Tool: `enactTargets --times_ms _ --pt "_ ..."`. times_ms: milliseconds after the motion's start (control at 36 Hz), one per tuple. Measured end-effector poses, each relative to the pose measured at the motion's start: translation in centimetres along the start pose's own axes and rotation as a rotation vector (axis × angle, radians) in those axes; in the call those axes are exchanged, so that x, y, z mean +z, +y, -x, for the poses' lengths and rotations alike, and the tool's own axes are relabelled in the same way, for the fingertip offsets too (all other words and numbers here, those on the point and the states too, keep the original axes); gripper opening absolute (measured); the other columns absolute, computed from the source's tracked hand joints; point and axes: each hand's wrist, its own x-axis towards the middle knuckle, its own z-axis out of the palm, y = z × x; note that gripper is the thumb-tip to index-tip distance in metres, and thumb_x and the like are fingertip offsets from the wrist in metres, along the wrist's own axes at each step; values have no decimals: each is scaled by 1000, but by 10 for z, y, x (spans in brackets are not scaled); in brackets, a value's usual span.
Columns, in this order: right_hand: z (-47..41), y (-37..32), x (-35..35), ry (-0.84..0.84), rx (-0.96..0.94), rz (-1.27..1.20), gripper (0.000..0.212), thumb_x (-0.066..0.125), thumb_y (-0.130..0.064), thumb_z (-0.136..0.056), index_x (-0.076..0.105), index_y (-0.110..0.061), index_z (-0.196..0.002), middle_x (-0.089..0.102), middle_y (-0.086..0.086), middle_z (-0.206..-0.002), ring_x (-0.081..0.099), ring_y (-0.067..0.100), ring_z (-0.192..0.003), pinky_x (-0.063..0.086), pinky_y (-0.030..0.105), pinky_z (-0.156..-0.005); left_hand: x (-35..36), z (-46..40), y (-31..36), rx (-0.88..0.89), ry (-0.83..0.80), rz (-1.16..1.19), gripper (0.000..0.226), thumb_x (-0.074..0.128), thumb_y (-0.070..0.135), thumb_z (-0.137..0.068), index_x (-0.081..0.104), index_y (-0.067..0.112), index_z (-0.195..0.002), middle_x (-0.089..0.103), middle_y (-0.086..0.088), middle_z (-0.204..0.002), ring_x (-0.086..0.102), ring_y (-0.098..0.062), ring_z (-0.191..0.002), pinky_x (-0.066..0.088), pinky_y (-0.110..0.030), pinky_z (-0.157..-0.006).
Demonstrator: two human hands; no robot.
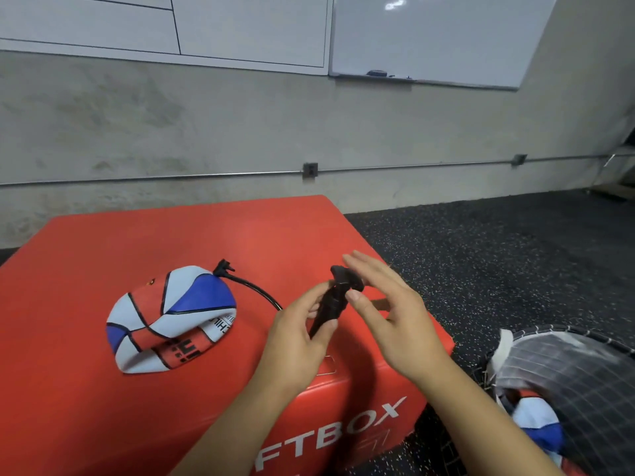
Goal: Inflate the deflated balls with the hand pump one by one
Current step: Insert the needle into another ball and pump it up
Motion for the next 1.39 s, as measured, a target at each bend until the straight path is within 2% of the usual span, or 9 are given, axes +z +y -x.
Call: enactTargets --times_ms 111,278,556,694,778,889,1083,1222,1389 --pt "2 13 -13 -69 -5 64 38 62 -16 -105 65 -29 -141 55 -11 -150 48 -3 -140 49 16 -101 9 -4 -7 -5 -45 -14 64 71 6 -92 56 41 -145 68 27 -131 66 0 -120 51 -25 -106" --pt "6 29 -18 -23 55 20 34 60 -13 -105 65 -30 -135 64 -17 -136 58 5 -130 47 15 -99 24 -4 -15 3 -109 -56 64 69 17 -90 53 44 -146 65 18 -140 62 1 -127 51 -31 -110" --pt "-5 42 -40 109 139 -90 30 63 -23 -100 67 -38 -125 73 -17 -121 69 12 -115 57 51 -97 32 -5 -19 -21 -126 -74 67 69 14 -91 54 47 -147 66 18 -138 61 0 -128 50 -38 -113" --pt "-22 31 -73 407 138 -192 30 62 -5 -103 71 -29 -120 76 -7 -109 73 18 -96 59 27 -85 32 -3 -19 0 -148 -121 68 70 9 -94 53 44 -149 64 22 -138 58 2 -130 49 -39 -114" --pt "-24 22 -87 501 148 -217 29 61 -8 -104 68 -21 -129 74 -1 -119 72 12 -98 57 21 -82 30 -2 -18 7 -150 -113 67 68 11 -94 52 45 -149 62 25 -139 57 2 -132 51 -44 -111" --pt "-16 10 -80 451 135 -24 30 59 -22 -107 65 -34 -134 74 -13 -120 74 6 -92 57 24 -87 27 -1 -19 -14 -151 -83 67 69 8 -94 54 45 -148 65 21 -136 61 -3 -128 51 -43 -110" --pt "3 -3 -45 274 106 69 33 57 -24 -107 63 -33 -137 65 -21 -135 59 -1 -130 47 35 -115 21 2 -16 -49 -150 -31 66 70 2 -93 58 37 -146 67 21 -134 64 -2 -123 51 -39 -111" --pt "14 2 -33 158 117 154 33 60 -20 -107 65 -26 -139 63 -18 -139 56 -6 -132 45 13 -106 21 5 -13 -51 -139 -43 64 69 12 -91 57 41 -146 67 22 -133 63 0 -123 51 -40 -111" --pt "29 15 -25 37 157 205 39 61 -20 -106 63 -22 -144 62 -10 -146 54 -5 -135 49 17 -105 26 5 -13 -53 -150 -39 61 66 17 -89 58 42 -144 66 19 -136 62 2 -124 50 -40 -112"
